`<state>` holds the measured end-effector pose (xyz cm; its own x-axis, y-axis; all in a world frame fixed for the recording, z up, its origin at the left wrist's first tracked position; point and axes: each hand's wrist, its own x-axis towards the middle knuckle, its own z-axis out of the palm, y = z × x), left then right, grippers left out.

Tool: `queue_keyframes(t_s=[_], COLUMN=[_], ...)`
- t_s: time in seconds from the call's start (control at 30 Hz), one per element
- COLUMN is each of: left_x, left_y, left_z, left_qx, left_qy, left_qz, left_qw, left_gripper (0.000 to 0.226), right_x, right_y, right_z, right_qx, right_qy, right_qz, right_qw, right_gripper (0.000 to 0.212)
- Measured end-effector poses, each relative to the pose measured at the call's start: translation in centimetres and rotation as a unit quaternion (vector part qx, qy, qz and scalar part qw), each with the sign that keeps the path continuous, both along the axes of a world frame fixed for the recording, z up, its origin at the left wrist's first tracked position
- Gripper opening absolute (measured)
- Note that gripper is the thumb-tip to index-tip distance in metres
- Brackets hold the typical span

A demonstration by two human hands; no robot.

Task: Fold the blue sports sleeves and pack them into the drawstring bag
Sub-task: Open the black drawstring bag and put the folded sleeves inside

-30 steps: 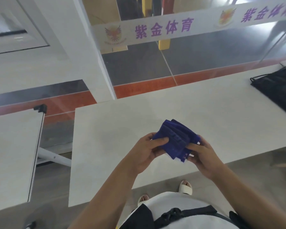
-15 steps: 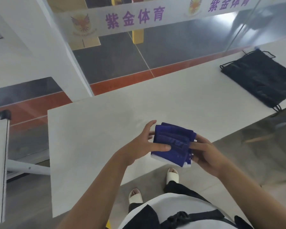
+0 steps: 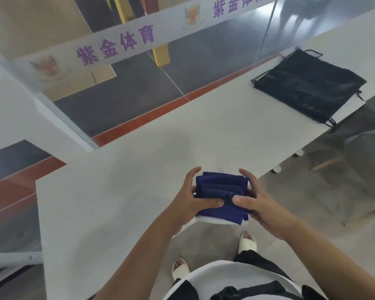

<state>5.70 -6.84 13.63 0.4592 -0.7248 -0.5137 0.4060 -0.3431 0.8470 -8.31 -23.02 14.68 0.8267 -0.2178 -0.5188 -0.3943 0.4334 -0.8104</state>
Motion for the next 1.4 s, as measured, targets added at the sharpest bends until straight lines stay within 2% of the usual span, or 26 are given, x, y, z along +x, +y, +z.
queue_keyframes(t_s=[0.1,0.2,0.33,0.4,0.53,0.67,0.8,0.83,0.93,1.0,1.07,1.17,1.2,1.27,1.4], left_x=[-1.3,-2.7,-4.5,-5.0,-5.7,-5.6,-4.3,-3.8,-1.1,1.8,5.4,11.2,13.0,15.8,18.4], left_y=[-4.5,-9.9,-16.6,-19.4,-24.0,-28.5,-33.3,-34.6,-38.4,-41.1,-44.2,-49.5,-51.3,-54.8,-61.1], left_z=[0.6,0.9,0.6,0.6,0.6,0.4,0.5,0.4,0.1,-0.3,-0.9,-3.0,-4.1,-6.7,-10.5], left_qx=[0.008,0.005,-0.003,-0.008,-0.006,0.005,0.012,0.016,0.027,0.026,0.038,0.111,0.130,0.145,0.145], left_qy=[-0.012,-0.041,-0.045,-0.025,-0.009,-0.023,-0.007,-0.004,-0.003,-0.002,-0.043,-0.204,-0.266,-0.382,-0.562], left_qz=[0.018,0.007,-0.015,-0.038,-0.062,-0.108,-0.158,-0.175,-0.250,-0.325,-0.338,-0.211,-0.186,-0.209,-0.333], left_qw=[1.000,0.999,0.999,0.999,0.998,0.994,0.987,0.984,0.968,0.945,0.939,0.949,0.937,0.889,0.743], left_gripper=[0.090,0.088,0.084,0.088,0.087,0.085,0.091,0.091,0.092,0.088,0.078,0.058,0.053,0.050,0.058], right_x=[-1.4,-3.0,-5.1,-6.1,-8.1,-8.7,-8.1,-7.9,-6.8,-5.9,-5.1,-3.9,-3.6,-2.9,-2.2], right_y=[-3.8,-8.4,-14.8,-17.7,-21.9,-24.6,-28.1,-29.1,-32.1,-34.4,-36.4,-39.1,-39.9,-41.2,-42.7], right_z=[0.4,0.1,-0.7,-1.2,-2.1,-2.6,-3.1,-3.2,-3.0,-2.9,-2.7,-2.4,-2.4,-2.7,-3.4], right_qx=[-0.031,-0.010,-0.010,0.000,0.031,0.043,0.018,0.019,0.029,0.048,0.062,0.054,0.045,0.022,0.007], right_qy=[-0.011,-0.004,-0.030,-0.033,-0.038,-0.039,-0.029,-0.029,-0.035,-0.039,-0.041,-0.023,-0.014,0.016,0.064], right_qz=[-0.005,-0.091,-0.132,-0.144,-0.148,-0.185,-0.247,-0.258,-0.280,-0.293,-0.303,-0.321,-0.328,-0.341,-0.346], right_qw=[0.999,0.996,0.991,0.989,0.988,0.981,0.968,0.965,0.959,0.954,0.950,0.945,0.943,0.940,0.936], right_gripper=[0.117,0.109,0.075,0.069,0.077,0.098,0.080,0.081,0.104,0.107,0.107,0.110,0.111,0.112,0.100])
